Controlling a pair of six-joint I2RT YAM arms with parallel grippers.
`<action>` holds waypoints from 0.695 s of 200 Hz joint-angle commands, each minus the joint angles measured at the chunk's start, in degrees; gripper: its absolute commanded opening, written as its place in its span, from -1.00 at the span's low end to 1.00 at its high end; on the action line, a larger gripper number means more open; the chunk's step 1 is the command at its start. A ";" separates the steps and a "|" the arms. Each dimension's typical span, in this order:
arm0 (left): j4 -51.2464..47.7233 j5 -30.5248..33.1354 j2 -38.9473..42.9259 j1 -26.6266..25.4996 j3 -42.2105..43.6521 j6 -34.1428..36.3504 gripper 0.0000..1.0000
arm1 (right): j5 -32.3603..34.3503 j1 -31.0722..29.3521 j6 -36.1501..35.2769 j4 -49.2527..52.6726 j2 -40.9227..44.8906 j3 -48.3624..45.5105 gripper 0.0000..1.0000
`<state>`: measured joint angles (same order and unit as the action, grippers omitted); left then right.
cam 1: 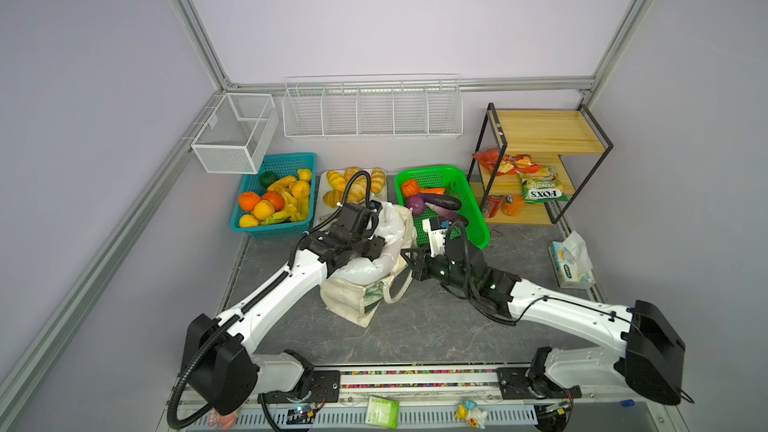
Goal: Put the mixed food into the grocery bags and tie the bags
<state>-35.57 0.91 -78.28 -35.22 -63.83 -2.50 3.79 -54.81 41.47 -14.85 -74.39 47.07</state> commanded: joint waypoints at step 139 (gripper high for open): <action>3.43 1.36 19.90 0.32 2.88 -7.52 0.55 | 2.82 0.06 -1.47 -5.04 0.11 1.13 -0.87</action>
<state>-30.04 0.45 -62.96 -34.89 -60.88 -7.03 3.64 -55.20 40.03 -15.77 -74.76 49.04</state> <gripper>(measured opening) 0.770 0.069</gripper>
